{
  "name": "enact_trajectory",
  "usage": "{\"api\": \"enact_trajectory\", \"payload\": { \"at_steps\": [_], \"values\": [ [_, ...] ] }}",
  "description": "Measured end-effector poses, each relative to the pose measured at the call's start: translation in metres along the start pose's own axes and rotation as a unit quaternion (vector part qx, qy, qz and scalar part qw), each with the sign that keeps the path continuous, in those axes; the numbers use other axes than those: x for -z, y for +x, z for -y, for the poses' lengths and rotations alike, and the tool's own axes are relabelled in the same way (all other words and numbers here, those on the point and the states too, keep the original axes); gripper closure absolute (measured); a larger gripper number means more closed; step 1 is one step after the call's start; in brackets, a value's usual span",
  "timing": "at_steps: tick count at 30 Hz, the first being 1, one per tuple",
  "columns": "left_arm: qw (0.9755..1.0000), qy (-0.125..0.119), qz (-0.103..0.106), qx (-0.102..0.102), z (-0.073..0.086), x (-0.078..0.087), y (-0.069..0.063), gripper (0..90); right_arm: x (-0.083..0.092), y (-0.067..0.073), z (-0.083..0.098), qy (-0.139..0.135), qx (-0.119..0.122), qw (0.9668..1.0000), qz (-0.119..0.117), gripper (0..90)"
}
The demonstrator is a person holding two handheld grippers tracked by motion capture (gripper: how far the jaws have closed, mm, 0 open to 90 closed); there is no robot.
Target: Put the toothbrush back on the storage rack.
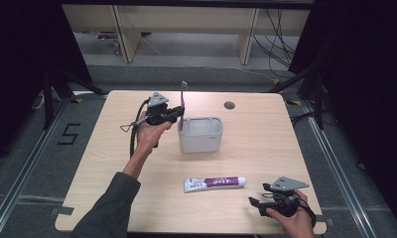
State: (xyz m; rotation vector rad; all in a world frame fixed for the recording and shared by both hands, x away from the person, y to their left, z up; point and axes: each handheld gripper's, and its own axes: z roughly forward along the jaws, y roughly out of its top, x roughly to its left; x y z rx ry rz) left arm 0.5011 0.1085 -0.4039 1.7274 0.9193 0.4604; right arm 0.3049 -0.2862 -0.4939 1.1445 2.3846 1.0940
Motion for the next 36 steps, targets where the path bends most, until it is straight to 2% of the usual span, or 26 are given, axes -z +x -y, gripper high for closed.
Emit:
{"api": "enact_trajectory", "payload": {
  "at_steps": [9,10,15,20,21,23,28,32,33,36],
  "values": [
    [1.0,0.008,-0.001,0.004,0.014,-0.006,0.003,82.7,-0.001,0.001,0.0,-0.002,0.005,1.0,0.003,25.3],
    [1.0,0.008,-0.001,0.004,0.015,-0.007,0.003,82.7,-0.001,0.002,0.001,0.001,-0.007,1.0,-0.001,25.2],
    [0.9999,0.015,-0.001,0.003,0.019,-0.009,0.004,82.6,-0.001,0.003,0.001,0.003,-0.008,1.0,-0.002,25.2],
    [0.9998,0.02,-0.005,-0.004,0.021,-0.011,0.002,82.5,-0.001,0.003,0.0,0.006,-0.007,1.0,-0.002,25.2],
    [0.9997,0.021,-0.006,-0.006,0.021,-0.012,0.001,82.5,-0.001,0.001,0.0,0.005,0.004,1.0,0.001,25.2],
    [0.9997,0.022,-0.007,-0.009,0.022,-0.013,0.0,82.4,-0.002,0.001,0.0,0.001,0.009,1.0,0.0,25.2],
    [0.9993,0.031,-0.012,-0.017,0.028,-0.015,0.001,82.2,-0.002,0.001,0.0,0.002,0.006,1.0,0.001,25.3],
    [0.9993,0.03,-0.013,-0.016,0.029,-0.014,0.002,81.5,-0.002,0.001,0.0,0.002,0.006,1.0,0.0,25.2],
    [0.9993,0.03,-0.013,-0.016,0.029,-0.013,0.002,80.3,-0.002,0.001,0.001,0.002,0.002,1.0,-0.005,25.2],
    [0.9992,0.029,-0.015,-0.02,0.028,-0.012,0.002,76.7,-0.002,0.001,0.0,0.002,0.005,1.0,0.0,25.2]
  ]
}}
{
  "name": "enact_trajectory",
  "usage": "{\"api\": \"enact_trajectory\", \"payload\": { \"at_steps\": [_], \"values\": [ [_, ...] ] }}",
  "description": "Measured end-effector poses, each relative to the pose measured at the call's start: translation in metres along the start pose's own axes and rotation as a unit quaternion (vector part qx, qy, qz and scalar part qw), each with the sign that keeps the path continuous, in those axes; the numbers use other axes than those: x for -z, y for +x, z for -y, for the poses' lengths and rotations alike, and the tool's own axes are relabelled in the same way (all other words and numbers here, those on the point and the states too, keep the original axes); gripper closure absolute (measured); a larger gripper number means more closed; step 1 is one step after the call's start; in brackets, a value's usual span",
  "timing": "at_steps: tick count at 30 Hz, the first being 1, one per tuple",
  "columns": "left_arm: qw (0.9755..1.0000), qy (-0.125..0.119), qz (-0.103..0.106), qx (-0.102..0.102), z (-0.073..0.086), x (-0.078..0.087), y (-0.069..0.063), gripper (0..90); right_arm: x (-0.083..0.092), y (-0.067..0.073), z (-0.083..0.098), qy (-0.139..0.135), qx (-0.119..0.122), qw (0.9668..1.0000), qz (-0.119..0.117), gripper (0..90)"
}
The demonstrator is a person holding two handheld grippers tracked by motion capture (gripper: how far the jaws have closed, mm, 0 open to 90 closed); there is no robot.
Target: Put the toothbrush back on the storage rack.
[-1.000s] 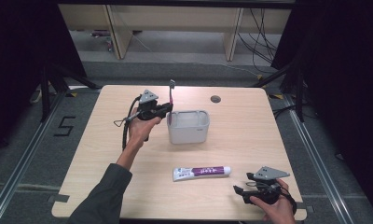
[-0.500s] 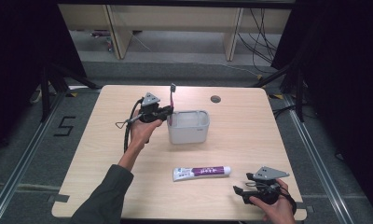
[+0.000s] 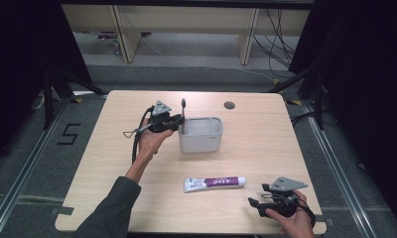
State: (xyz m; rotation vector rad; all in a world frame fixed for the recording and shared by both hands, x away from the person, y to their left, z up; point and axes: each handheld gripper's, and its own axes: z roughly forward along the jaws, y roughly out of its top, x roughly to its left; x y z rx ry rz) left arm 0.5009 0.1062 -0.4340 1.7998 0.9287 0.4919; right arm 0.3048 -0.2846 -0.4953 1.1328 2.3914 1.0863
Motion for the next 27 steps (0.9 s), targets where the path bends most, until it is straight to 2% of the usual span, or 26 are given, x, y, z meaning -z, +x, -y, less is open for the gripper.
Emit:
{"api": "enact_trajectory", "payload": {
  "at_steps": [2,4,10,11,14,15,16,17,23,27],
  "values": [
    [1.0,-0.001,-0.002,-0.002,-0.001,0.001,0.0,73.8,0.0,0.0,0.0,0.0,0.001,1.0,0.0,25.2],
    [0.9999,-0.004,-0.012,-0.001,-0.002,0.003,0.0,63.8,0.0,0.0,0.0,0.0,0.001,1.0,0.0,25.2],
    [0.9998,-0.01,-0.014,-0.01,-0.006,0.01,0.001,54.4,0.0,0.0,0.0,-0.001,0.002,1.0,0.0,25.2],
    [0.9997,-0.008,-0.021,-0.011,-0.006,0.012,0.001,52.9,0.0,-0.001,0.0,-0.002,0.003,1.0,0.0,25.2],
    [0.9997,-0.011,-0.022,-0.007,-0.006,0.017,0.002,50.2,0.0,0.0,0.0,0.001,-0.003,1.0,-0.002,25.2],
    [0.9997,-0.011,-0.022,-0.005,-0.006,0.019,0.002,48.3,0.001,0.002,0.0,0.004,-0.019,0.9998,-0.001,25.2],
    [0.9996,-0.012,-0.024,-0.005,-0.005,0.022,0.002,46.6,0.001,0.002,0.0,0.003,-0.016,0.9999,-0.001,25.2],
    [0.9996,-0.009,-0.027,0.002,-0.004,0.025,0.003,45.6,0.001,-0.001,0.0,-0.001,0.0,1.0,0.003,25.2],
    [0.9995,-0.004,-0.026,0.016,0.0,0.041,0.003,37.3,0.001,-0.001,0.0,-0.002,-0.001,1.0,0.003,25.3],
    [0.9996,0.004,-0.024,0.013,0.006,0.052,0.003,33.8,0.0,-0.001,0.0,-0.002,-0.001,1.0,0.003,25.2]
  ]
}}
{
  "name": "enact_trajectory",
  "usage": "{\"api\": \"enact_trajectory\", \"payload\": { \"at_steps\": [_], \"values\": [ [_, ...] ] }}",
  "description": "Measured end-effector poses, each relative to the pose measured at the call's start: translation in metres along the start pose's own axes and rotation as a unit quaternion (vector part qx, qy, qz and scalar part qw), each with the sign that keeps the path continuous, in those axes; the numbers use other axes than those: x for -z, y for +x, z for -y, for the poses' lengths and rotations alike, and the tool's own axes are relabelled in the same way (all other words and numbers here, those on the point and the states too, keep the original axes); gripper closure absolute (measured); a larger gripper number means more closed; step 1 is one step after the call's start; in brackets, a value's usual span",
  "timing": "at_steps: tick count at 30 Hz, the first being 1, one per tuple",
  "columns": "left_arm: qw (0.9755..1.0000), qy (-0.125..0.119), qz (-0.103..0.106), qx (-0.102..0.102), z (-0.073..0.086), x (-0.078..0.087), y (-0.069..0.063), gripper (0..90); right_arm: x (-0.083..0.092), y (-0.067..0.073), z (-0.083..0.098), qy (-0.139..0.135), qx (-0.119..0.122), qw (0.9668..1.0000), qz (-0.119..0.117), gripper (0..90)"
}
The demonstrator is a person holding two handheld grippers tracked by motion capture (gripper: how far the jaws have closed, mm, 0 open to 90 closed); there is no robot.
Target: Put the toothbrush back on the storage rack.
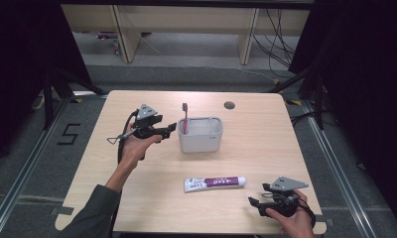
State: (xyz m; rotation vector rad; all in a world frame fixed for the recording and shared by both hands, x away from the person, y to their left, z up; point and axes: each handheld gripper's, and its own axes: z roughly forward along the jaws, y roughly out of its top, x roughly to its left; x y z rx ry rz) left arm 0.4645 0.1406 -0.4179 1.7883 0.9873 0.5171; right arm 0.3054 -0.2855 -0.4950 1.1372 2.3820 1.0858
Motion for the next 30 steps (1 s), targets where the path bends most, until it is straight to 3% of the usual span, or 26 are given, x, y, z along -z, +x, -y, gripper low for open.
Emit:
{"api": "enact_trajectory", "payload": {
  "at_steps": [3,4,5,8,9,13,18,20,22,27,29,30],
  "values": [
    [1.0,0.003,0.0,0.002,0.006,0.007,-0.001,33.7,0.0,0.001,0.0,0.001,-0.012,0.9999,-0.005,25.2],
    [1.0,0.003,0.0,0.004,0.008,0.008,-0.001,33.2,0.0,-0.001,0.0,0.0,-0.004,1.0,-0.001,25.2],
    [1.0,0.004,-0.002,0.001,0.01,0.01,-0.002,32.7,0.0,0.001,0.0,0.002,-0.016,0.9999,-0.004,25.2],
    [0.9999,0.011,-0.002,-0.007,0.016,0.015,-0.003,31.8,0.0,0.0,0.0,-0.001,-0.003,1.0,-0.002,25.3],
    [0.9999,0.012,-0.001,-0.005,0.019,0.016,-0.003,31.6,0.0,0.001,0.0,0.001,-0.013,0.9999,-0.003,25.2],
    [0.9999,0.014,0.003,0.001,0.029,0.02,-0.004,30.2,-0.001,0.0,0.0,0.0,-0.012,0.9999,-0.002,25.3],
    [0.9998,0.02,0.006,-0.005,0.033,0.022,-0.002,29.3,0.0,0.0,0.0,0.0,-0.009,1.0,-0.001,25.3],
    [0.9997,0.025,0.004,-0.005,0.036,0.023,-0.002,28.6,0.0,0.001,0.0,0.001,-0.02,0.9998,-0.006,25.3],
    [0.9996,0.028,0.002,-0.003,0.039,0.024,-0.001,28.2,0.0,0.0,0.0,-0.003,-0.008,1.0,-0.002,25.3],
    [0.9996,0.028,0.006,-0.005,0.045,0.029,-0.003,26.8,0.0,0.001,0.0,-0.004,-0.017,0.9998,-0.006,25.3],
    [0.9998,0.019,-0.003,-0.009,0.049,0.032,-0.005,26.8,0.0,-0.001,0.0,-0.006,-0.002,1.0,-0.005,25.3],
    [0.9998,0.017,-0.002,-0.009,0.051,0.033,-0.005,26.8,0.0,0.0,0.0,-0.004,-0.009,0.9999,-0.004,25.3]
  ]
}}
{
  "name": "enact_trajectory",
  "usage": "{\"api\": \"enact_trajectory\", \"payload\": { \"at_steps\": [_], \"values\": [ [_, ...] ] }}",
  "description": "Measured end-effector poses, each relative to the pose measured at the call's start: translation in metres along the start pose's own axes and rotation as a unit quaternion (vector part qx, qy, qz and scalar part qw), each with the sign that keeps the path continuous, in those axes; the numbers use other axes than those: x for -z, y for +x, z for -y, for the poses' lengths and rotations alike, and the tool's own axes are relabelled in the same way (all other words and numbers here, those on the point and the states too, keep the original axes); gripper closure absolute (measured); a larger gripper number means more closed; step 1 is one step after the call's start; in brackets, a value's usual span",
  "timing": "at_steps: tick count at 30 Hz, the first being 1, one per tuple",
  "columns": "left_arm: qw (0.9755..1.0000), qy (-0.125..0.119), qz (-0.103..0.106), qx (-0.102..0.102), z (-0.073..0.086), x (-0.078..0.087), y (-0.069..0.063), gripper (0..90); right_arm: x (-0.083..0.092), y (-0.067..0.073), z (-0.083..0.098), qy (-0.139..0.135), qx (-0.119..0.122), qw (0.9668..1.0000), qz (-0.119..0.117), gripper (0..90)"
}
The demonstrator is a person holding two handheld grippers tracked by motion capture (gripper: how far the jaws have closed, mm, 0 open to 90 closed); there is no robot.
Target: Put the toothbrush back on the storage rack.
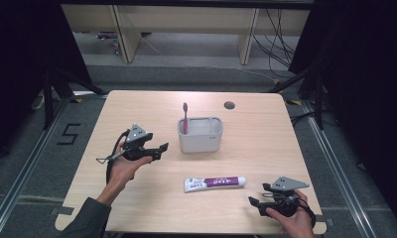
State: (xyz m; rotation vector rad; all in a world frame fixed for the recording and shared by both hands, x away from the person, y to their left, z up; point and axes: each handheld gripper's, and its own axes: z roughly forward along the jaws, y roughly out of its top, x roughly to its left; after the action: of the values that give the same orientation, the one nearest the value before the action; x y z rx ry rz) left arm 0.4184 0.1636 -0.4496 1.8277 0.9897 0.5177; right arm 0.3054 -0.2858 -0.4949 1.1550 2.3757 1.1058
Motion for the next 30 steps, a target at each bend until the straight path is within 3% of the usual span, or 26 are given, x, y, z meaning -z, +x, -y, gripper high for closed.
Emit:
{"api": "enact_trajectory", "payload": {
  "at_steps": [8,12,21,23,25,30],
  "values": [
    [0.9998,0.016,0.01,-0.002,0.015,0.01,-0.003,23.8,0.0,0.0,0.0,-0.002,0.004,1.0,-0.004,26.3],
    [0.9994,0.02,0.027,0.005,0.02,0.013,-0.004,21.9,0.0,0.0,0.0,-0.004,0.0,1.0,-0.001,26.3],
    [0.9991,0.029,0.031,0.005,0.031,0.019,-0.008,20.4,0.001,-0.001,0.0,-0.005,0.001,1.0,0.005,26.3],
    [0.9989,0.032,0.034,0.002,0.034,0.022,-0.007,19.9,0.001,0.001,0.0,0.0,-0.018,0.9998,-0.001,26.3],
    [0.999,0.034,0.03,0.004,0.039,0.025,-0.008,19.6,0.001,-0.002,0.0,-0.005,-0.003,1.0,0.005,26.4],
    [0.9987,0.041,0.03,0.001,0.049,0.034,-0.006,19.8,0.002,0.0,0.0,-0.006,-0.013,0.9999,-0.002,26.6]
  ]
}}
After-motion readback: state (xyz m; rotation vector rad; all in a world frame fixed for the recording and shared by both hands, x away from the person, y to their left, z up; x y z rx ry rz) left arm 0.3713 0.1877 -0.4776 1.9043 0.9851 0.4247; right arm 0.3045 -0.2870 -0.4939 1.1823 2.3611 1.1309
